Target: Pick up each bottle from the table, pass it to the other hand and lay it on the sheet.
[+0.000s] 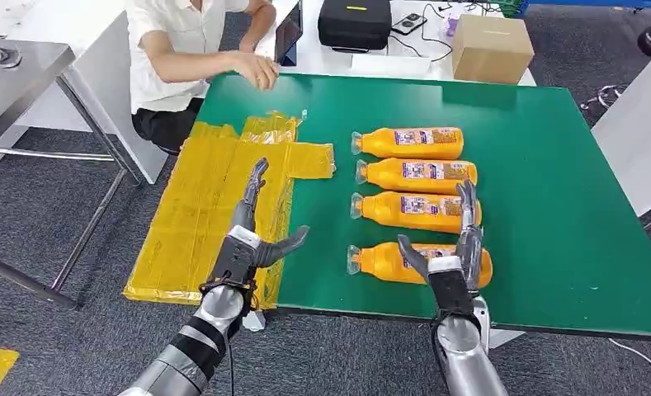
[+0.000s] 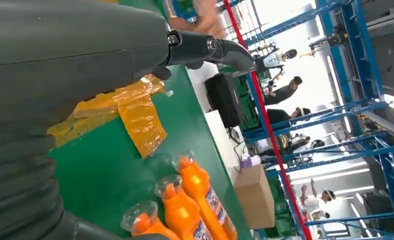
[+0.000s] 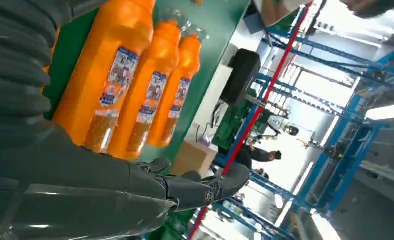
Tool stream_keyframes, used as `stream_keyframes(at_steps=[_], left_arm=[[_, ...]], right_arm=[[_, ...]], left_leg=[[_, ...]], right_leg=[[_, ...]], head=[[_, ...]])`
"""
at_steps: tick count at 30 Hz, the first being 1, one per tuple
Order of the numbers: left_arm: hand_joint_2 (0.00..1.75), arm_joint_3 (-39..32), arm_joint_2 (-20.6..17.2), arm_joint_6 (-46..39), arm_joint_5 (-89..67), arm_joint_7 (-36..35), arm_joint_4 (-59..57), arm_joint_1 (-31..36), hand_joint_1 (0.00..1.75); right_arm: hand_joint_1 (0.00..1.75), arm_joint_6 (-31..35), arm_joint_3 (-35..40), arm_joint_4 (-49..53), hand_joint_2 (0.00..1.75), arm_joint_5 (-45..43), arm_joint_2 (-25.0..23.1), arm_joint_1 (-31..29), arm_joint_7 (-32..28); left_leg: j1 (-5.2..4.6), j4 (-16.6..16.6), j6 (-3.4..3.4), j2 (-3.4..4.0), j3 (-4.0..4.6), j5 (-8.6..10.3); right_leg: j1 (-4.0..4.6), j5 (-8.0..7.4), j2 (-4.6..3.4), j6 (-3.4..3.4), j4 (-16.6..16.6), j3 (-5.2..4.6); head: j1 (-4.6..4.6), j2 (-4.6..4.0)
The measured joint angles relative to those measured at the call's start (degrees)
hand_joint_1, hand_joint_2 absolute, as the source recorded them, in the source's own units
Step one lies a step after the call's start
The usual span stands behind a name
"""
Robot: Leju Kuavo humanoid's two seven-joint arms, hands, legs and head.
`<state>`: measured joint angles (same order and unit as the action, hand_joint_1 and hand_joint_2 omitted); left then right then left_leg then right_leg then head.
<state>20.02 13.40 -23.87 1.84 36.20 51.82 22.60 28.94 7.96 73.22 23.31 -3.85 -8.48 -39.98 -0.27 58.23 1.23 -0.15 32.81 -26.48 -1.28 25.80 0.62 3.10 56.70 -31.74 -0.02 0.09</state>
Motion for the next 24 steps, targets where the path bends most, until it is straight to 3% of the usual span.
stream_keyframes(at_steps=[13, 15, 18, 20, 24], left_arm=[[1.75, 0.1, 0.2, 0.0, -1.2, 1.2, 0.0, -0.5, 0.00], [1.75, 0.2, 0.3, -0.1, -1.5, 1.1, 0.0, -0.6, 0.00], [1.75, 0.2, 0.4, -0.1, -2.4, 0.5, 0.0, -0.6, 0.00], [1.75, 0.3, 0.7, 0.3, -2.5, -0.2, 0.0, -0.6, 0.00], [1.75, 0.5, 1.1, 0.5, -2.9, -0.9, 0.0, -0.6, 0.00]], right_arm=[[0.00, -2.8, 1.4, 0.8, 1.75, -3.5, 0.5, -0.2, 0.0], [0.00, -0.5, 1.7, 0.8, 1.75, 0.6, 0.5, -0.2, 0.6], [0.00, 6.4, 4.0, -1.1, 1.75, 18.3, 3.0, -0.5, 5.5], [0.00, 5.8, 6.1, -2.9, 1.75, 26.9, 5.9, -1.3, 9.4], [0.00, 4.0, 8.8, -4.7, 1.75, 29.3, 10.8, -2.6, 11.5]], left_leg=[[0.00, 0.0, 0.00, 0.00, 0.00, 0.00], [0.00, 0.0, 0.00, 0.00, 0.00, 0.00], [0.00, 0.0, 0.00, -0.02, 0.01, 0.00], [-0.02, 0.0, 0.01, -0.04, 0.01, 0.00], [-0.07, 0.0, 0.02, -0.06, 0.05, 0.01]], right_leg=[[0.00, 0.00, 0.01, 0.00, 0.0, -0.01], [0.00, 0.00, 0.00, 0.00, 0.0, -0.02], [0.00, 0.00, 0.01, 0.00, 0.0, -0.01], [-0.02, 0.00, 0.03, 0.00, 0.0, -0.01], [-0.07, -0.01, 0.07, 0.01, 0.0, -0.01]], head=[[0.00, 0.00], [0.00, 0.00], [0.00, 0.00], [0.00, 0.00], [0.00, 0.00]])
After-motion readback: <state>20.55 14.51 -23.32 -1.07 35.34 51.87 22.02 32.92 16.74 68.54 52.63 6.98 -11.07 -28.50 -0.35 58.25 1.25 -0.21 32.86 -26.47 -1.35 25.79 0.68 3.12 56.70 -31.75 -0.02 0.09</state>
